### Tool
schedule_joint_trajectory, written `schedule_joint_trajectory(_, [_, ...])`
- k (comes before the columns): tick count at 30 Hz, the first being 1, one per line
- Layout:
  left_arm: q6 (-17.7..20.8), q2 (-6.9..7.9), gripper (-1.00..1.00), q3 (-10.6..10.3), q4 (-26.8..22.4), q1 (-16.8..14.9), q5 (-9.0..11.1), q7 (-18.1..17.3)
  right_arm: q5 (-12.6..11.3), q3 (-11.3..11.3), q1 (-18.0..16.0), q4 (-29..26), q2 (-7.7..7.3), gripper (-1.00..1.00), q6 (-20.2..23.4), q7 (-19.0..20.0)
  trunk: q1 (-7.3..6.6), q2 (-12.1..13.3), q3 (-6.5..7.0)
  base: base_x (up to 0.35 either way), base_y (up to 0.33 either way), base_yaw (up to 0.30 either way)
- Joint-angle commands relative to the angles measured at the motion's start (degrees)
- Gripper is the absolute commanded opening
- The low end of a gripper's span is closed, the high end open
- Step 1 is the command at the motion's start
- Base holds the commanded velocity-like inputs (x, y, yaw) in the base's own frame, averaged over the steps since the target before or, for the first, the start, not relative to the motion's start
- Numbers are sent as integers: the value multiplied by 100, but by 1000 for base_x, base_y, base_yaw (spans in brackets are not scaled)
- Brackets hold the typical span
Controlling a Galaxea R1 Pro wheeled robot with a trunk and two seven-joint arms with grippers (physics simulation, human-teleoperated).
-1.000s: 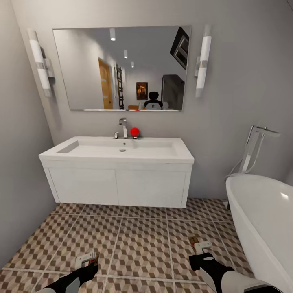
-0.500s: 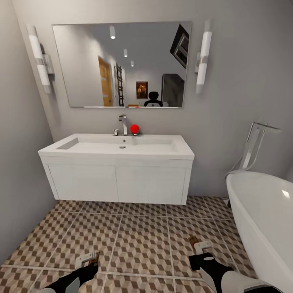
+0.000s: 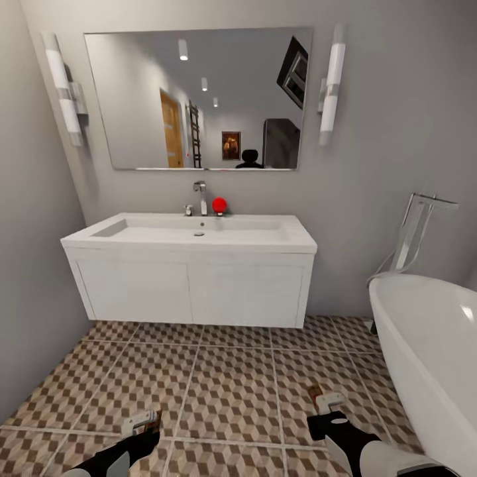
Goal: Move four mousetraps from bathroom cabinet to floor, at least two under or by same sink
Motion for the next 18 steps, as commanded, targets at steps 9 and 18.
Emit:
schedule_joint_trajectory(9, [-13, 1, -100, 48, 6, -4, -60, -1, -8, 39, -3, -2, 2, -100, 8, -17, 197, -365, -168, 0, 0, 0])
schedule_joint_trajectory(18, [-19, 1, -100, 48, 6, -4, -63, -2, -8, 39, -3, -2, 2, -100, 8, -17, 395, -726, -329, 0, 0, 0])
